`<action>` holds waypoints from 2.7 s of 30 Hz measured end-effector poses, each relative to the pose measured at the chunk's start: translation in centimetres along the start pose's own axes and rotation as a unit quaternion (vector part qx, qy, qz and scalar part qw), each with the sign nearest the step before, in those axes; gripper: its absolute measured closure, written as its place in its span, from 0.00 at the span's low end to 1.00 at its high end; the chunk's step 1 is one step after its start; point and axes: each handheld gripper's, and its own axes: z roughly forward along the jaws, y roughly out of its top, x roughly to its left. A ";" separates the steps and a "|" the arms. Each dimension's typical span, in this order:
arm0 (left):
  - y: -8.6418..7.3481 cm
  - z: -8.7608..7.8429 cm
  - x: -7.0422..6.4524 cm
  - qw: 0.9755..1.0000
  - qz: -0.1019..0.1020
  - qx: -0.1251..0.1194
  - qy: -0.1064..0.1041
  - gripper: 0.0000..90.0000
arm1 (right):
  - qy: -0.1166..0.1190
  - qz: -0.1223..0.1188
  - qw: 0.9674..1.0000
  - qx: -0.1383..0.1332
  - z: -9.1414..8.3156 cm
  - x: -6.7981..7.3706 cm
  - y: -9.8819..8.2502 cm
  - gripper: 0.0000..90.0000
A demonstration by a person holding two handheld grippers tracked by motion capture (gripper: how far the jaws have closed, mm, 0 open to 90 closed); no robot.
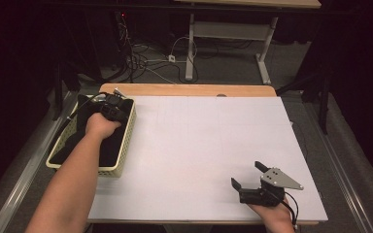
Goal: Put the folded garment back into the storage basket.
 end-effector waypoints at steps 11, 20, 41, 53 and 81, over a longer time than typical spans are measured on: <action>-0.3 -0.4 0.3 1.000 -0.003 0.003 -0.001 0.98 | 0.002 -0.001 1.000 0.003 0.1 0.2 -0.1 0.00; -2.4 -4.1 0.7 1.000 -0.009 0.003 0.019 0.98 | 0.008 -0.003 1.000 -0.001 0.4 0.1 0.1 0.00; -4.5 -1.4 7.5 0.982 -0.140 0.019 0.124 0.98 | 0.030 -0.007 0.999 0.007 1.2 1.5 0.5 0.00; -5.2 -2.9 7.1 0.991 -0.113 0.022 0.062 0.97 | 0.024 -0.005 1.000 0.013 1.1 0.9 0.4 0.00; -10.9 -10.3 0.5 0.983 -0.071 0.169 -0.016 0.72 | 0.030 -0.013 0.999 -0.018 2.2 -2.7 1.9 0.00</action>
